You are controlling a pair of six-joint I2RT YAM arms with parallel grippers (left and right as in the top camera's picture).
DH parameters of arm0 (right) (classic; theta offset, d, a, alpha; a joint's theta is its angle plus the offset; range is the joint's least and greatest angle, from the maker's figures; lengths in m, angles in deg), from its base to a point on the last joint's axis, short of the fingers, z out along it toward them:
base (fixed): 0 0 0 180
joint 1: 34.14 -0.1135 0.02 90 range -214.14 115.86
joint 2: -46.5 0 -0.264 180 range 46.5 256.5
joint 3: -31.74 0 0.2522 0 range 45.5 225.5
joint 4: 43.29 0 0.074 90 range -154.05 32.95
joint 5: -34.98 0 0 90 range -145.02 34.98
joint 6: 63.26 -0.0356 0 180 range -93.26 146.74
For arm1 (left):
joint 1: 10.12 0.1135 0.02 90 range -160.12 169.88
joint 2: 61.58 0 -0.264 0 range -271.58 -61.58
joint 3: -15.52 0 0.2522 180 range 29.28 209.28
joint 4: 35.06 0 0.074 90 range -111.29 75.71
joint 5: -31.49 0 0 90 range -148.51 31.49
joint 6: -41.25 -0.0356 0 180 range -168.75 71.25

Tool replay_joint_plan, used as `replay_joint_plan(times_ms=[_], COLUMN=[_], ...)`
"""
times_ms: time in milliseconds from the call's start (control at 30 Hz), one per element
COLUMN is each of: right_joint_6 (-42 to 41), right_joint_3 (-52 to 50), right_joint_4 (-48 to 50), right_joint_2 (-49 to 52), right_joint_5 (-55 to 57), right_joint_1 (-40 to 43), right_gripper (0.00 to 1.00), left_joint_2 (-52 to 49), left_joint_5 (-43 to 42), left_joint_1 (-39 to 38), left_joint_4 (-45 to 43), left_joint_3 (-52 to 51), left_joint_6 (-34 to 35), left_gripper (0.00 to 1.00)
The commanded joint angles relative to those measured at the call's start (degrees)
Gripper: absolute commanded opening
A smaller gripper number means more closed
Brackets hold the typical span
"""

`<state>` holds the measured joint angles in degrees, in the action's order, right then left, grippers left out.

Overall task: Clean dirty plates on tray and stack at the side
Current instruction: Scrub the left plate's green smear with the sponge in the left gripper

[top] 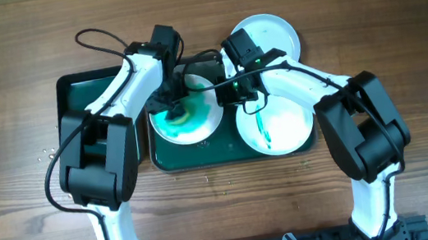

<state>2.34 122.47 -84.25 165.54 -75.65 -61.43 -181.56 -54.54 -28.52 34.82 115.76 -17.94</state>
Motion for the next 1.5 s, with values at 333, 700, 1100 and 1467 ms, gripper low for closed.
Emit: replay_joint_plan(times_ms=[333,700,1100,1467], right_joint_6=[0.37,0.31,0.33,0.28], right_joint_3=[-0.44,-0.44,-0.44,-0.44], right_joint_4=[-1.2,-1.36,-1.36,-1.4], right_joint_2=[1.75,1.75,1.75,1.75], right_joint_5=[-0.92,-0.83,-0.83,-0.85], right_joint_1=[0.55,0.55,0.55,0.55], right_gripper=[0.04,0.04,0.04,0.04], left_joint_2=[-0.96,-1.66,-1.62,-1.62], left_joint_5=[-40.13,-16.2,14.19,-25.24], left_joint_1=[0.85,0.87,0.85,-1.01], left_joint_4=[-2.84,-11.45,1.9,6.21], left_joint_3=[-1.18,-1.18,2.95,3.87], left_joint_6=[-24.37,-14.99,-6.54,-21.24], left_gripper=[0.04,0.04,0.04,0.04])
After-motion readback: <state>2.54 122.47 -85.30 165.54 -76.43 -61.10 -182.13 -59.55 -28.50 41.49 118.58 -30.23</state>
